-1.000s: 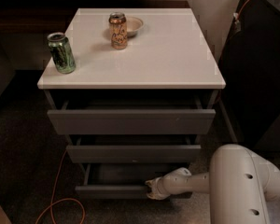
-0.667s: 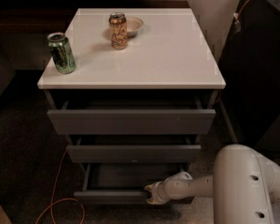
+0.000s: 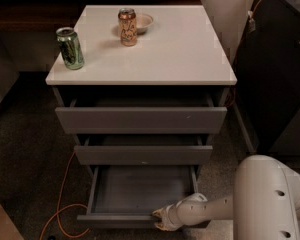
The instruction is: Place orange can into bottom drawer
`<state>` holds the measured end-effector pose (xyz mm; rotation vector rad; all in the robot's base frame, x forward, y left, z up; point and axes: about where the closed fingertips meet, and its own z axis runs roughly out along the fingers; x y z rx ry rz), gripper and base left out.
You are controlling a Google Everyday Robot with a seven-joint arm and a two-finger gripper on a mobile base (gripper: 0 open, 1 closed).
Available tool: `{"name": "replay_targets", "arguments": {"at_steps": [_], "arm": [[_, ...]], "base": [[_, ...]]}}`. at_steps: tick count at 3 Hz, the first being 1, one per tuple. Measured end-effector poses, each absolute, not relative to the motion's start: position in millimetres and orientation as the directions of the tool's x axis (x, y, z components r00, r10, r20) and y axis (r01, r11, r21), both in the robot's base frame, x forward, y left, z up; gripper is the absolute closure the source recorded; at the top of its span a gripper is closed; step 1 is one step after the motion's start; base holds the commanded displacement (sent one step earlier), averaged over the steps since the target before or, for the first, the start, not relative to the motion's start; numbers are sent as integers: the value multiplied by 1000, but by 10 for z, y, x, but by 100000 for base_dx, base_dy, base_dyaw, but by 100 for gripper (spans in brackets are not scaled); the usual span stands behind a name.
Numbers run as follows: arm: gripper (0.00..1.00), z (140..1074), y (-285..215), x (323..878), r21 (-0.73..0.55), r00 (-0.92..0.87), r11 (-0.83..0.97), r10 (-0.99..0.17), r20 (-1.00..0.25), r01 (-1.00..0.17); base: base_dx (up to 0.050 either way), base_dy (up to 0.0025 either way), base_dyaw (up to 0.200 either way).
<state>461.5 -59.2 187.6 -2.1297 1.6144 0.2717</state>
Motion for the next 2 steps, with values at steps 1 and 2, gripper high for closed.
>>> {"name": "replay_targets", "arguments": {"at_steps": [1,2], "arm": [[100,1875,-592,4614,-233,295,-213,-860,-417,-949],[100,1882,-591,4614,-233,295,-213,-860,-417,-949]], "base": [[-4999,-1,6],[-4998,-6,43]]}}
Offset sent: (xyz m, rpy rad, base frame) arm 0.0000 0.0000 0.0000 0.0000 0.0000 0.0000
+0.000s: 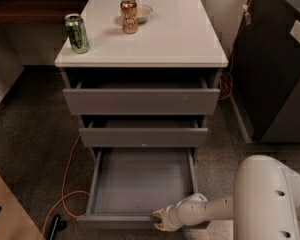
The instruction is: Place orange can into bottom drawer
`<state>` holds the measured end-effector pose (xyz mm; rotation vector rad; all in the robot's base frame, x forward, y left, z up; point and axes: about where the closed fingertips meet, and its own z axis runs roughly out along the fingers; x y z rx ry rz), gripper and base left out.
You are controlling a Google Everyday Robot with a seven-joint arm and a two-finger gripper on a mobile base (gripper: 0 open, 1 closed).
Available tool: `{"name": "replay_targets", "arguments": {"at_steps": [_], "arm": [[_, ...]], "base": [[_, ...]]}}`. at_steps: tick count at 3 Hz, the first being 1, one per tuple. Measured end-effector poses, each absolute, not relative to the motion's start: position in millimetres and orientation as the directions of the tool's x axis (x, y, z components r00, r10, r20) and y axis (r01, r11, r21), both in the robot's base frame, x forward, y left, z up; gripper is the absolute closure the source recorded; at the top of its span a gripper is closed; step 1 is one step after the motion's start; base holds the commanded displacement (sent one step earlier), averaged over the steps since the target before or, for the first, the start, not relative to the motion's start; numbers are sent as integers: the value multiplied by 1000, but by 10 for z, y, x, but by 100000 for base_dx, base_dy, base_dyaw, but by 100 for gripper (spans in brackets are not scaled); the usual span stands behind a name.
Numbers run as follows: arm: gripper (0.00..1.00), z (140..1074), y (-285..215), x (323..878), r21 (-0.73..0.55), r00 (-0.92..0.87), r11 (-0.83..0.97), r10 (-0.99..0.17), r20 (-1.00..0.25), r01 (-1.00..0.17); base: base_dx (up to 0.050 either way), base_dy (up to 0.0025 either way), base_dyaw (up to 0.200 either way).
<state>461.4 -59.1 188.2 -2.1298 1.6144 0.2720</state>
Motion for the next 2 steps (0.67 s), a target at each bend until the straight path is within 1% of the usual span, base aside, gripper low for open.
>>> {"name": "replay_targets", "arguments": {"at_steps": [1,2], "arm": [[100,1882,-591,4614,-233,295,-213,-860,-417,-949],[86,1904,-514,4577,-214,287,-211,-853,-436,-954]], "base": [[0,0,0],[0,0,0]]}}
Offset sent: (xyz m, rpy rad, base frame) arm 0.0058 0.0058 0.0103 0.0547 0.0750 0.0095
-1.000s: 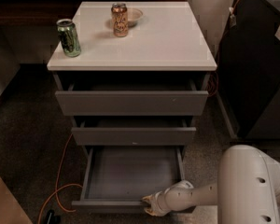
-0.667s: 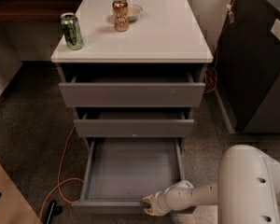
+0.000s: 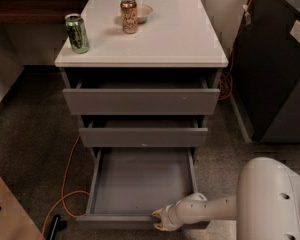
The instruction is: Place orange can into bottom drawer
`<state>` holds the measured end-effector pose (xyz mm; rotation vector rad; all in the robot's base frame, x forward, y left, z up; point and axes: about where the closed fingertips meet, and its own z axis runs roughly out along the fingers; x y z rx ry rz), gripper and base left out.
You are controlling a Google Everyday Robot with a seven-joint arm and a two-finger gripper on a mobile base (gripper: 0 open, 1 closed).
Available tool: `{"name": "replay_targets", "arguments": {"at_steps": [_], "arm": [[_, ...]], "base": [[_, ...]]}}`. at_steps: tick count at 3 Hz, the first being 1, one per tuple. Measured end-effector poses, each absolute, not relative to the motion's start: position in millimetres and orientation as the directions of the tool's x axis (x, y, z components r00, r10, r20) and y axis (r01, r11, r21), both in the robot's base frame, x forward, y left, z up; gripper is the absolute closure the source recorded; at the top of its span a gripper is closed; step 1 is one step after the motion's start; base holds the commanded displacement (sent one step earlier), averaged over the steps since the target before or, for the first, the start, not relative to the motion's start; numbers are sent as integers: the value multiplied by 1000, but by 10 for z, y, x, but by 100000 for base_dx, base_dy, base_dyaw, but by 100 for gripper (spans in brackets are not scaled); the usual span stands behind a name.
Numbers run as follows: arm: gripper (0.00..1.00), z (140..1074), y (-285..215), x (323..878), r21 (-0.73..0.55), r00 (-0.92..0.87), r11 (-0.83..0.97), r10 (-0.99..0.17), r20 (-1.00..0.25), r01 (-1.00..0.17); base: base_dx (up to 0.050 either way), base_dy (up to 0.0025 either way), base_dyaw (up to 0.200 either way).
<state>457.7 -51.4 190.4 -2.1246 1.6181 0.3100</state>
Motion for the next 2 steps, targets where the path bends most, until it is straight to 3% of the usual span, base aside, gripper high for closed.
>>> {"name": "replay_targets", "arguments": {"at_steps": [2], "arm": [[39,2059,-451,4615,-204,278,-203,-836,-472,-958]], "base": [[0,0,0]]}}
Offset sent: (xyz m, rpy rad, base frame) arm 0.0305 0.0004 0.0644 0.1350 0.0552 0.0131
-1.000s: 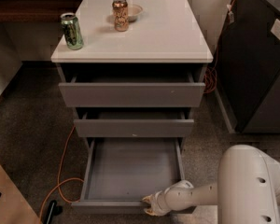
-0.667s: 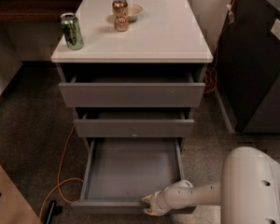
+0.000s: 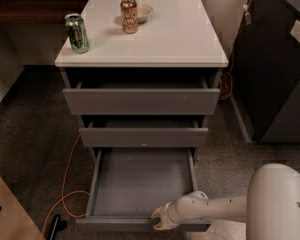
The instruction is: Place orange can into bottom drawer
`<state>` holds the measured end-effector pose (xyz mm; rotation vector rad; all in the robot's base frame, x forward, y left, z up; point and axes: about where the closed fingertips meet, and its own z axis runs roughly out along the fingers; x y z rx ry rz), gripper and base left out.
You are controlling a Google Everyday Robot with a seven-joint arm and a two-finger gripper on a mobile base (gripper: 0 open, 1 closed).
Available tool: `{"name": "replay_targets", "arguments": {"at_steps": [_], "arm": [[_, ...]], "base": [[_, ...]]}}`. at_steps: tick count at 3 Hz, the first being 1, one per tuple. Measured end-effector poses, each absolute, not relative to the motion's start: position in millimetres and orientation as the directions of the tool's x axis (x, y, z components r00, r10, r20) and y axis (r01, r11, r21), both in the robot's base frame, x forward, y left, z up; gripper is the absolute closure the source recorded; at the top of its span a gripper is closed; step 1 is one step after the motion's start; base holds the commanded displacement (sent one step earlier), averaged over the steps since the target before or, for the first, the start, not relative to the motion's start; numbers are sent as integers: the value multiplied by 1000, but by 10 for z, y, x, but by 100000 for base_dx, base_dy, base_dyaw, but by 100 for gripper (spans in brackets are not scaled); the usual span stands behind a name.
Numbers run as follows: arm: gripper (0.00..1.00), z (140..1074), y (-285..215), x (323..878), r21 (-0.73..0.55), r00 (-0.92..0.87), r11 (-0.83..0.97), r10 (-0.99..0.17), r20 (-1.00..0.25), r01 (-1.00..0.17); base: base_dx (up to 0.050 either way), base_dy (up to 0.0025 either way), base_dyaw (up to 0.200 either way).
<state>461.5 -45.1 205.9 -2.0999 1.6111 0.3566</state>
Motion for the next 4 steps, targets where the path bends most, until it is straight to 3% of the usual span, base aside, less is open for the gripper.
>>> {"name": "replay_targets", "arguments": {"at_steps": [1,2,4], "arm": [[16,2213,-428,4672,-205,280,-203,-823,-495,-957],[0,2586,-428,4823,-211,288,-204,-793,-537,-956],[0,3249,-426,4957,-245,308,-201,-768,-562,-948]], "base": [[0,0,0],[0,0,0],[0,0,0]]}}
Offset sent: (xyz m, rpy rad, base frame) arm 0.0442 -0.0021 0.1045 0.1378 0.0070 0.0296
